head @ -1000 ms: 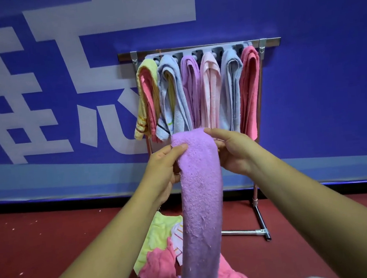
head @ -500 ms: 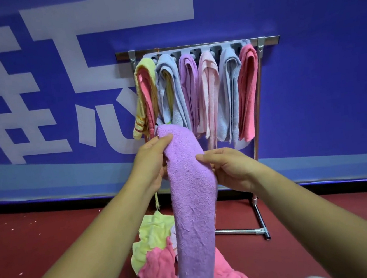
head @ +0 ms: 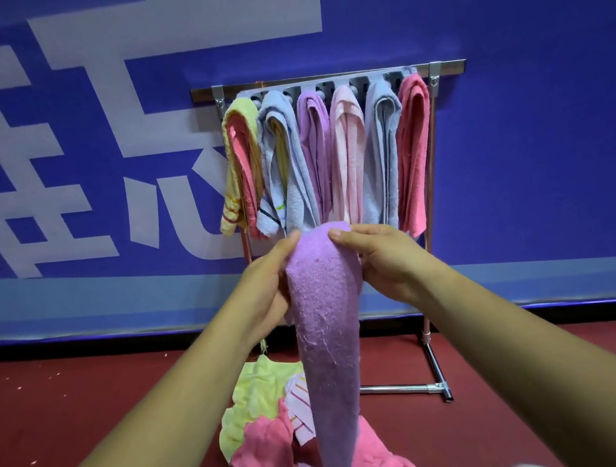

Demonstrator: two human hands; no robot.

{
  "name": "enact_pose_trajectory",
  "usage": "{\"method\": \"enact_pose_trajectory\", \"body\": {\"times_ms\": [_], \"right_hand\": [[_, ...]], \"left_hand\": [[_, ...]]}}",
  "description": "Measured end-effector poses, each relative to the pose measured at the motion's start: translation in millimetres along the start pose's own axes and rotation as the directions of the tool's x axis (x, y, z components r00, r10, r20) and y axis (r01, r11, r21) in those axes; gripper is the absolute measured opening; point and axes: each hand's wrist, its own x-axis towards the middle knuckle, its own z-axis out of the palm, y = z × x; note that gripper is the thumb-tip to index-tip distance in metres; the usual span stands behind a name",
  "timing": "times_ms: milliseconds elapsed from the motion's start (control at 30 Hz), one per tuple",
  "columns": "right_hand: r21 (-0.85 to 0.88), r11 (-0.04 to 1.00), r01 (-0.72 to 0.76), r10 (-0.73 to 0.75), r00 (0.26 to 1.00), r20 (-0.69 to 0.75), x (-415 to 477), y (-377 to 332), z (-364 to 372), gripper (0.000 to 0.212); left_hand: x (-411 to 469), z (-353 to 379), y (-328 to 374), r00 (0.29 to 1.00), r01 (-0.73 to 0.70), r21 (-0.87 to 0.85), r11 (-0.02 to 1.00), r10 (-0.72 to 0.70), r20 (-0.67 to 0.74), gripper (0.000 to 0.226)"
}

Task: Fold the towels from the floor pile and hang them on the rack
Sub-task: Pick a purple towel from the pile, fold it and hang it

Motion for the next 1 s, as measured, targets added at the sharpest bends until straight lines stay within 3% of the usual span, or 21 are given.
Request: {"method": "enact_pose_trajectory", "body": {"times_ms": [67, 167, 267, 367, 500, 600, 733, 900, 1000], "right_hand": [[0.039, 0.999, -0.001, 0.003, 0.999, -0.039, 4, -6, 0, 0.015], [0.062, 0.998, -0.030, 0.035, 0.996, -0.084, 3, -14, 3, 0.011], [0.100, 0.994, -0.038, 0.050, 0.991, -0.123, 3, -16, 3, 0.012], [0.187, 0.978, -0.088, 0.104, 0.992, -0.077, 0, -12, 1, 0.028], [0.098, 0.968, -0.231, 0.227, 0.972, 0.057, -8, 2, -9, 0.028], [0.064, 0.975, -0.212, 0.207, 0.975, 0.079, -11, 11, -13, 0.022], [0.067, 0.992, -0.109, 0.108, 0.994, 0.009, -10, 9, -10, 0.008], [0.186, 0.978, -0.095, 0.117, 0.987, -0.113, -5, -1, 1, 0.020], [0.316, 0.944, -0.099, 0.163, 0.969, -0.184, -1, -8, 5, 0.019]], "left_hand": [[0, -10, -11, 0.997, -0.024, 0.150, 0.988, 0.013, 0.075, 0.046], [0, -20, -21, 0.996, -0.088, 0.375, 0.923, 0.078, 0.042, 0.026], [0, -16, -17, 0.992, -0.115, 0.290, 0.950, 0.125, -0.016, 0.017], [5, -5, -9, 0.990, -0.119, 0.149, 0.982, 0.128, -0.056, 0.021], [13, 3, -2, 0.984, -0.134, 0.094, 0.987, 0.143, -0.102, 0.021], [17, 3, -1, 0.980, -0.149, 0.117, 0.982, 0.162, -0.112, 0.019], [19, -2, -2, 0.980, -0.135, 0.121, 0.983, 0.151, -0.132, 0.022], [11, 0, -4, 0.996, -0.082, 0.055, 0.995, 0.083, -0.013, 0.026], [5, -6, -13, 0.998, -0.042, 0.226, 0.973, 0.031, 0.054, 0.018]]}}
